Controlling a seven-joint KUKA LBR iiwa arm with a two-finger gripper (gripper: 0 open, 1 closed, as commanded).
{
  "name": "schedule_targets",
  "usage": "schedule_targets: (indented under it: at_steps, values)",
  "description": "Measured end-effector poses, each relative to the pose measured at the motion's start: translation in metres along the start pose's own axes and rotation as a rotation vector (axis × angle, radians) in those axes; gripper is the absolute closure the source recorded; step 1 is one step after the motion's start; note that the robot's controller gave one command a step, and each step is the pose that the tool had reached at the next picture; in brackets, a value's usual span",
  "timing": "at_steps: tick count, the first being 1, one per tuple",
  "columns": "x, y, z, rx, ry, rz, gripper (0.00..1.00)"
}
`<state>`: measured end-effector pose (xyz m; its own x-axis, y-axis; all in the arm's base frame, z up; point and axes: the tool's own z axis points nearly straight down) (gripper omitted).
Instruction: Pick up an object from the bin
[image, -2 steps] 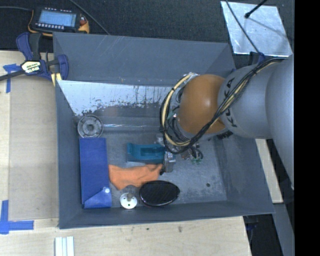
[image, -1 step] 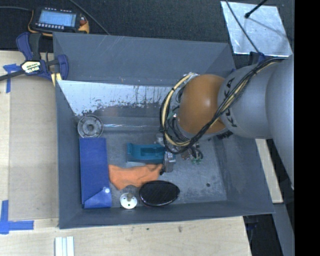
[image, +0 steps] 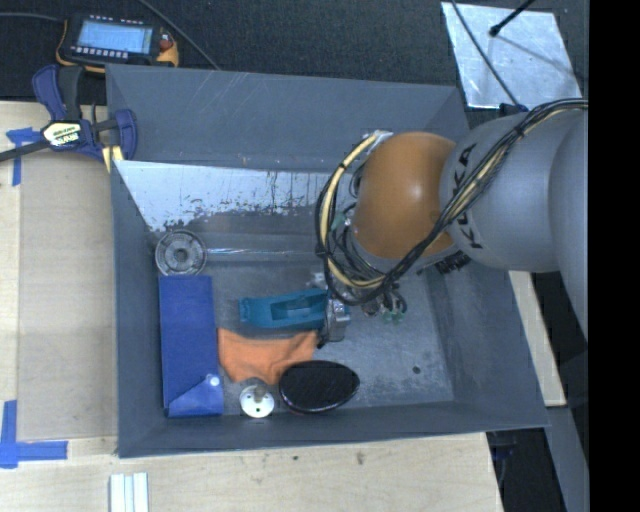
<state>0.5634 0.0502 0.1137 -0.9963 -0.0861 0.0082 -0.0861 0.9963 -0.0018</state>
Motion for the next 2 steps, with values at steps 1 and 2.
schedule_targets:
  at_steps: [1, 2]
  values:
    - [0.014, -0.005, -0.019, -0.001, -0.018, -0.013, 1.0]
    - [0.024, -0.005, -0.037, -0.001, 0.009, -0.001, 1.0]
